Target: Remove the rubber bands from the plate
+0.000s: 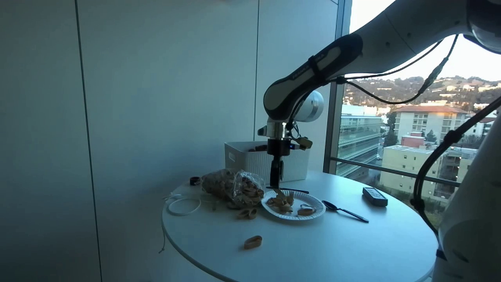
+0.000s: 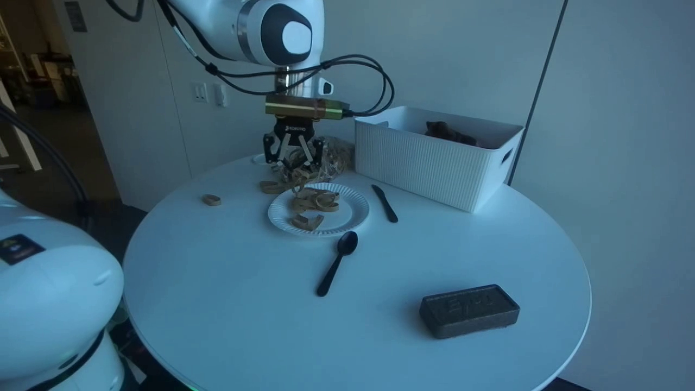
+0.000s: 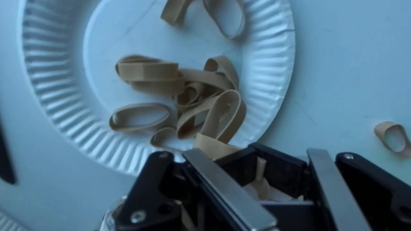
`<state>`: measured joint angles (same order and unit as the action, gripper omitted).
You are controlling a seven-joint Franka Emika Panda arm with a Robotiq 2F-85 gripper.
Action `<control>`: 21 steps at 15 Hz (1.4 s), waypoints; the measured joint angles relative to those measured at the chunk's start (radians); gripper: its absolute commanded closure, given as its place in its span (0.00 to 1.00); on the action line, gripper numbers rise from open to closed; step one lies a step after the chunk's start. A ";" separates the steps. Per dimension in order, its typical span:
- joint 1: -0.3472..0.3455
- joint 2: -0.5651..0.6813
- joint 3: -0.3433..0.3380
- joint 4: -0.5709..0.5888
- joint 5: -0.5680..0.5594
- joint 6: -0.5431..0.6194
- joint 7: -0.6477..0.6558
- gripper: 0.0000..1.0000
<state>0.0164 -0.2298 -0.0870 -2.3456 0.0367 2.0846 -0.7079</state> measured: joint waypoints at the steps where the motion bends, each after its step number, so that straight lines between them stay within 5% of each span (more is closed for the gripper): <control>1: 0.002 0.000 0.007 0.000 -0.013 0.032 0.000 1.00; 12: 0.041 0.056 0.063 0.000 -0.083 0.268 0.004 0.99; 13: 0.047 0.066 0.068 0.000 -0.083 0.285 0.005 0.75; 15: 0.054 0.082 0.077 0.001 -0.083 0.301 0.010 0.71; 21: 0.048 0.078 0.080 0.005 -0.086 0.287 0.079 0.26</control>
<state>0.0646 -0.1517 -0.0065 -2.3407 -0.0489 2.3712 -0.6292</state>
